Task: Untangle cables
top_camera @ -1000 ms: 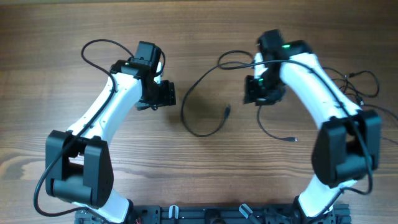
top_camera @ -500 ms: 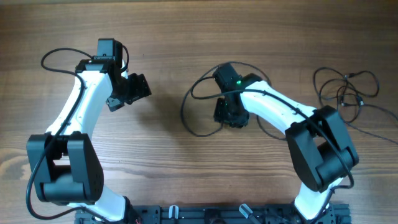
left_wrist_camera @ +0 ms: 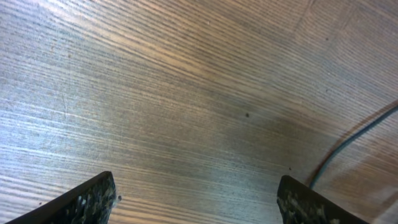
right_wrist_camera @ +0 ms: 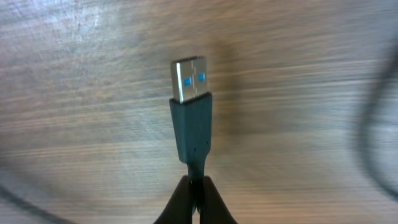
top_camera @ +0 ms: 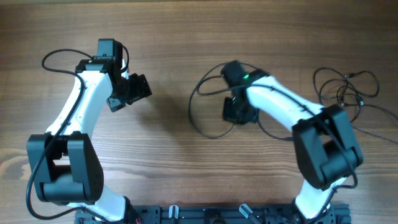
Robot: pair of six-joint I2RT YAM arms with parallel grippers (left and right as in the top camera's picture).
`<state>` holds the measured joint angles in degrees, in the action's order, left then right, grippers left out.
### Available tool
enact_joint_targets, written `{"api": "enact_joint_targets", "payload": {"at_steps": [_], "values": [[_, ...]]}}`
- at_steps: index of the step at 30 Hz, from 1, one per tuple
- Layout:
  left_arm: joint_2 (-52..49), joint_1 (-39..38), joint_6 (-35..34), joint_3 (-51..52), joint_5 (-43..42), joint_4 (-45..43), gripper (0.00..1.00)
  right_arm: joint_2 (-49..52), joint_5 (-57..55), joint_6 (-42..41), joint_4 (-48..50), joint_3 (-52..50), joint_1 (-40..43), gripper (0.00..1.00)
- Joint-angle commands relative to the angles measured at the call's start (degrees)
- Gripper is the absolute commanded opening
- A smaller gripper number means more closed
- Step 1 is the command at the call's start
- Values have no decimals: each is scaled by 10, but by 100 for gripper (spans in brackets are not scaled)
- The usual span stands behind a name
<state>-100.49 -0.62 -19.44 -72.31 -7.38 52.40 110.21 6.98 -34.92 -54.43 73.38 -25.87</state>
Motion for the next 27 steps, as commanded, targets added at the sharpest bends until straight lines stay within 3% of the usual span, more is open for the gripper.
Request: {"api": "enact_joint_targets", "payload": {"at_steps": [1, 4, 7, 10, 13, 14, 16, 17, 19, 22, 27], "values": [[0, 0, -6, 0, -7, 0, 85, -73, -22, 129, -67, 99, 91, 4], [0, 0, -6, 0, -7, 0, 85, -134, -179, 154, -146, 185, 218, 4], [0, 0, -6, 0, -7, 0, 85, -162, -268, 153, -136, 197, 330, 4], [0, 0, -6, 0, -7, 1, 85, -155, -248, 153, -105, 197, 467, 4], [0, 0, -6, 0, -7, 2, 85, -151, -176, 154, -74, 197, 527, 10], [0, 0, -6, 0, -7, 2, 85, -151, -154, 155, -70, 197, 532, 15], [0, 0, -6, 0, -7, 2, 85, -150, -64, 181, -75, 197, 530, 65], [0, 0, -6, 0, -7, 2, 85, -150, -31, 185, -90, 197, 525, 73], [0, 0, -6, 0, -7, 2, 85, -150, 36, 210, -149, 194, 495, 75], [0, 0, -6, 0, -7, 2, 85, -150, 66, 265, -162, 158, 412, 73], [0, 0, -6, 0, -7, 3, 85, -128, 24, 335, -28, -2, 247, 73]]}}
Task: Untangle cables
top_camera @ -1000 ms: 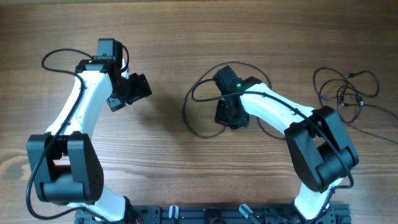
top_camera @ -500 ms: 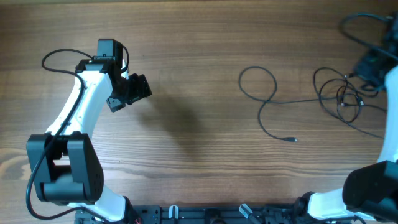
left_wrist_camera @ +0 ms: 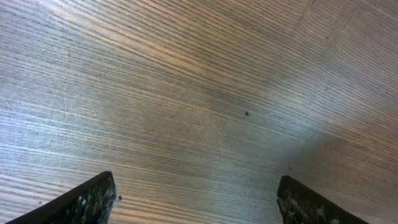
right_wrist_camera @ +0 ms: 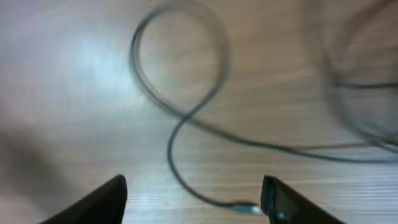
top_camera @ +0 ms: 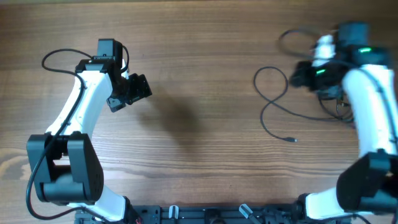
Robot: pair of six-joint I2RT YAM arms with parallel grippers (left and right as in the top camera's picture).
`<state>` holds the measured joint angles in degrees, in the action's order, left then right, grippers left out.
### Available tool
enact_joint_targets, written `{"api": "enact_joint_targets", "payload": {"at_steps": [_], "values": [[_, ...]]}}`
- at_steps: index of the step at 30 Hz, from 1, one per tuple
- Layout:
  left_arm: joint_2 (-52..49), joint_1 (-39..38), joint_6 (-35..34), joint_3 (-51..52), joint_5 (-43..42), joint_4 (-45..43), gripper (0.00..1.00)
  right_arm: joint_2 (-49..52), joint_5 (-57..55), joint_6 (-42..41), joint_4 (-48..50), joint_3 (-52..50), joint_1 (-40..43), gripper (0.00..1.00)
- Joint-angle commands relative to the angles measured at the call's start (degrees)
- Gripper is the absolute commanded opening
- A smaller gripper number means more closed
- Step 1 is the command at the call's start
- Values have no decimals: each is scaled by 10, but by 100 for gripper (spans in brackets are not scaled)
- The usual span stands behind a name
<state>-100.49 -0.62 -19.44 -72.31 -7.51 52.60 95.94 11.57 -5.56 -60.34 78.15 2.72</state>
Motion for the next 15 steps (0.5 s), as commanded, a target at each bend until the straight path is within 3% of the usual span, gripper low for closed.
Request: {"api": "enact_joint_targets", "payload": {"at_steps": [1, 4, 8, 13, 15], "values": [[0, 0, -6, 0, -6, 1, 85, 25, -60, 41, 78, -82, -67, 73], [0, 0, -6, 0, -6, 1, 85, 54, -150, 25, 186, -121, -120, 73], [0, 0, -5, 0, -6, 7, 85, 111, -156, 18, 228, -122, -129, 72], [0, 0, -5, 0, -6, 7, 85, 155, -156, -61, 226, -122, -129, 56], [0, 0, -5, 0, -6, 7, 85, 156, -157, -92, 203, -122, -129, 37]]}}
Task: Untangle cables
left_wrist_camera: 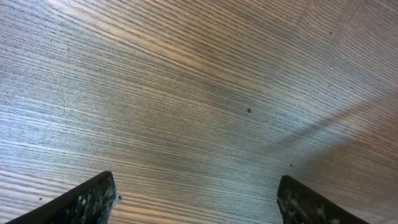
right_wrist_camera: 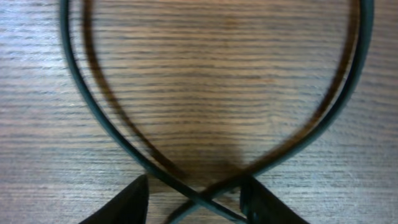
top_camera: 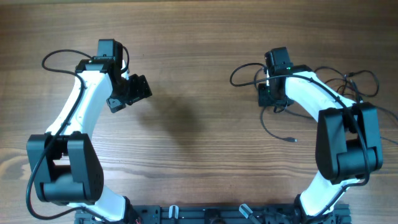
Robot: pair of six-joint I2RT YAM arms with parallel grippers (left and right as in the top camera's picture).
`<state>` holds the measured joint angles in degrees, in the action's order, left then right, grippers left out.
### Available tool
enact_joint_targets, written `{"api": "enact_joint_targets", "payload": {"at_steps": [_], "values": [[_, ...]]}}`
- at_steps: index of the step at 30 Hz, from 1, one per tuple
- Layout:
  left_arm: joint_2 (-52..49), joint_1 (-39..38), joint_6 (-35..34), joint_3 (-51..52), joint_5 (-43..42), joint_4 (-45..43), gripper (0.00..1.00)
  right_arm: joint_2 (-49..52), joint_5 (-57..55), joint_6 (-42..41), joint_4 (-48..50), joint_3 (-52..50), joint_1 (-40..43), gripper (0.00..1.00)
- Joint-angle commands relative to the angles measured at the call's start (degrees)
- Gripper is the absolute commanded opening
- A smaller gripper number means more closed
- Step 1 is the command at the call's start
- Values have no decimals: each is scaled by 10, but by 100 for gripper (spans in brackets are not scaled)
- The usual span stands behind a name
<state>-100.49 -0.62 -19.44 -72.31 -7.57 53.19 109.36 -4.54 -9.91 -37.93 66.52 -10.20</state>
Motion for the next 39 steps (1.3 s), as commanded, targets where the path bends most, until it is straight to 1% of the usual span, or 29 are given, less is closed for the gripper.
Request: {"api": "enact_joint_targets", "payload": {"at_steps": [1, 2, 3, 7, 10, 12, 14, 17, 18, 20, 22, 23, 24, 25, 26, 27, 28, 29, 30, 32, 35, 39], "values": [[0, 0, -6, 0, -5, 1, 85, 21, 5, -58, -33, -6, 0, 23], [0, 0, -5, 0, -5, 1, 85, 21, 4, -69, -45, -6, 0, 16], [0, 0, -6, 0, -5, 1, 85, 21, 5, -74, -55, -6, 1, 5], [0, 0, -5, 0, -5, 5, 85, 19, 4, -83, -78, -2, 3, 4], [0, 0, -5, 0, -5, 7, 85, -2, 2, -80, -121, 34, 34, 4], [0, 0, -6, 0, -5, 9, 85, -43, -10, -65, -160, 78, 86, 4], [0, 0, -6, 0, -5, 9, 85, -90, -39, -65, -198, 131, 156, 4], [0, 0, -6, 0, -5, 9, 85, -149, -47, -65, -202, 171, 259, 4], [0, 0, -6, 0, -5, 9, 85, -167, -47, -66, -192, 176, 306, 4], [0, 0, -6, 0, -5, 9, 85, -173, -47, -66, -182, 176, 360, 4], [0, 0, -6, 0, -5, 9, 85, -168, -47, -67, -177, 175, 395, 5], [0, 0, -6, 0, -5, 9, 85, -167, -47, -75, -175, 175, 406, 7], [0, 0, -6, 0, -10, 9, 85, -166, -47, -90, -173, 175, 416, 19], [0, 0, -6, 0, -13, 9, 85, -166, -40, -99, -169, 175, 417, 45], [0, 0, -6, 0, -16, 9, 85, -166, -7, -94, -162, 175, 416, 66], [0, 0, -6, 0, -19, 7, 85, -166, 45, -92, -161, 175, 415, 75], [0, 0, -6, 0, -20, 6, 85, -166, 92, -76, -163, 175, 415, 76], [0, 0, -6, 0, -20, 6, 85, -166, 163, -49, -175, 175, 414, 74], [0, 0, -6, 0, -20, 6, 85, -166, 185, -39, -192, 175, 410, 73], [0, 0, -6, 0, -20, 2, 85, -166, 167, -35, -256, 171, 391, 68], [0, 0, -6, 0, -20, -2, 86, -166, 162, -36, -310, 129, 363, 64], [0, 0, -6, 0, -20, -2, 86, -166, 162, -21, -298, 34, 312, 64]]}}
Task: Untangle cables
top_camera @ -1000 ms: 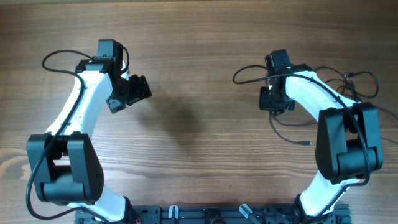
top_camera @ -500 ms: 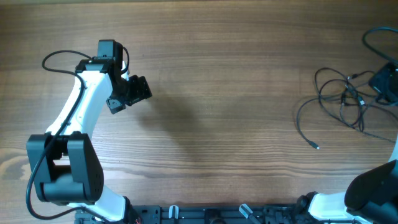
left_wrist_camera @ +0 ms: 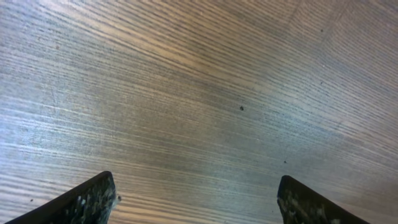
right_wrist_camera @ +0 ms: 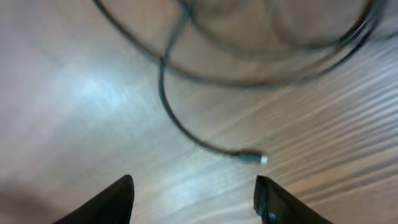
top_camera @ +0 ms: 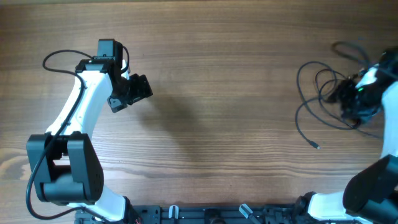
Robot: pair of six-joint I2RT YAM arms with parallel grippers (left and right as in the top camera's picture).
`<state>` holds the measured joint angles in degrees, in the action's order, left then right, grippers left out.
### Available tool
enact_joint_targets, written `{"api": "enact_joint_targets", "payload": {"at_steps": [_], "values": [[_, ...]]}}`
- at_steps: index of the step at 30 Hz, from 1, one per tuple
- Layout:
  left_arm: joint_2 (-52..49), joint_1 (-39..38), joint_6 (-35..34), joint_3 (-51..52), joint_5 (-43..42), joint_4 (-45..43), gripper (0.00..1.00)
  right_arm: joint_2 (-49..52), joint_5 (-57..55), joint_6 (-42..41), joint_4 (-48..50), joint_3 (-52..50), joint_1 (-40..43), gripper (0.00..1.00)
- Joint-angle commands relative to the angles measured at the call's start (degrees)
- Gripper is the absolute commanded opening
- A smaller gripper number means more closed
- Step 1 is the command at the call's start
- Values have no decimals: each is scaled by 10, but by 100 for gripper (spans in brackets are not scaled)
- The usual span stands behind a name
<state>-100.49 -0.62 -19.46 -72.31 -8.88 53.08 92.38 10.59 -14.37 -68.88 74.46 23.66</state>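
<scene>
A bundle of thin dark cables (top_camera: 318, 93) lies in loops at the table's right side, with one free end (top_camera: 316, 146) trailing toward the front. My right gripper (top_camera: 346, 94) hovers open over the bundle's right part. In the right wrist view, blurred loops (right_wrist_camera: 171, 109) and a small plug tip (right_wrist_camera: 254, 158) lie on the wood beyond my right gripper (right_wrist_camera: 196, 205), and nothing is between its fingers. My left gripper (top_camera: 140, 87) is open over bare wood at the left, far from the cables. The left wrist view shows only wood between the two fingers (left_wrist_camera: 87, 202).
The wooden table (top_camera: 205, 124) stretches between the two arms. The left arm's own wiring loop (top_camera: 56, 59) sticks out at the far left. The right arm (top_camera: 385, 93) reaches in at the table's right edge, and the arm bases stand along the front edge.
My right gripper was low over a crossing of cable loops right of centre; now it is open near the right edge. The cable bundle lies farther right. The left arm has not moved.
My right gripper was first shut on a USB plug's cable near the table's middle. Then it stood open at the far right with that cable lying loose. Then it was down over a cable crossing, and now it is open at the right edge with the loops gathered there.
</scene>
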Motion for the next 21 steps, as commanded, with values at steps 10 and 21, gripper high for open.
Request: {"api": "enact_joint_targets", "payload": {"at_steps": [10, 21], "values": [[0, 0, -5, 0, -7, -14, 86, 4, -73, 84, 293, -232, -203, 64], [0, 0, -5, 0, -7, -14, 86, 33, -143, 81, 343, -254, -222, 57]]}}
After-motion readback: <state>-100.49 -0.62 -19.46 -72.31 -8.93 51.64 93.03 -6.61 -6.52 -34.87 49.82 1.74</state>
